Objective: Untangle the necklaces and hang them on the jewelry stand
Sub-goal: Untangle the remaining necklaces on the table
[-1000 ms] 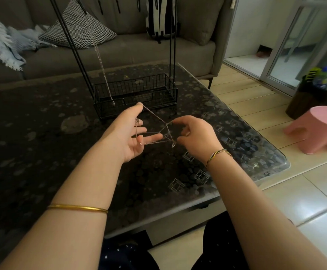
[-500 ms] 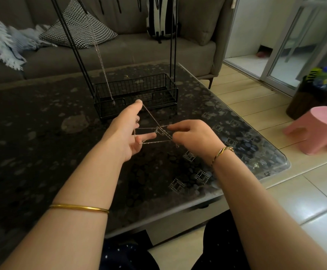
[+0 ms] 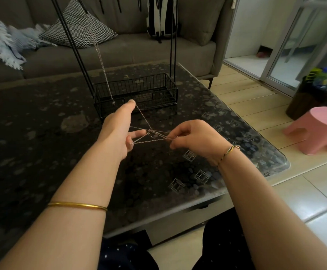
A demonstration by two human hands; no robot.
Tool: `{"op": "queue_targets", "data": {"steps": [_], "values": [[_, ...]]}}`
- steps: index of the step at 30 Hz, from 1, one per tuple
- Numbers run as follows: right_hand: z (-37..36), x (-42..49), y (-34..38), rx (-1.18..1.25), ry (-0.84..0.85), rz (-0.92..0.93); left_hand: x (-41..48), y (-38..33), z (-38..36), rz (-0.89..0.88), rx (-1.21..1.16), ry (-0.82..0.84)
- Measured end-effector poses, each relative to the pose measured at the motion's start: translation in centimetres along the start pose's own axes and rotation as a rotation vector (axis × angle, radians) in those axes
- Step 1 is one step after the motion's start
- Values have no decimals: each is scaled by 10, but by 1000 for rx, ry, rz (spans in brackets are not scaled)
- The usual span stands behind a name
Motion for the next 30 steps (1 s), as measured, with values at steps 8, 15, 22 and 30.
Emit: {"op": "queue_targets", "data": {"steps": [8, 15, 22, 30], "values": [[5, -3, -2, 238, 11, -19, 0, -1, 3, -4, 51, -58], [3, 0, 0, 349, 30, -20, -6, 0, 1, 14, 350, -4], [-1, 0, 5, 357, 48, 44, -16, 4, -6, -328, 579, 361], [0, -3, 7, 366, 41, 137, -13, 9, -11, -355, 513, 404]]}}
Point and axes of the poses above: each hand's wrist, its own x-axis towards the middle knuckle, its own z-axis out of the back of the hand, y = z × x, the point moved 1 cm from there along x, towards the middle knuckle, and after that the axes turned 4 degrees about x, right-handed, at the moved point
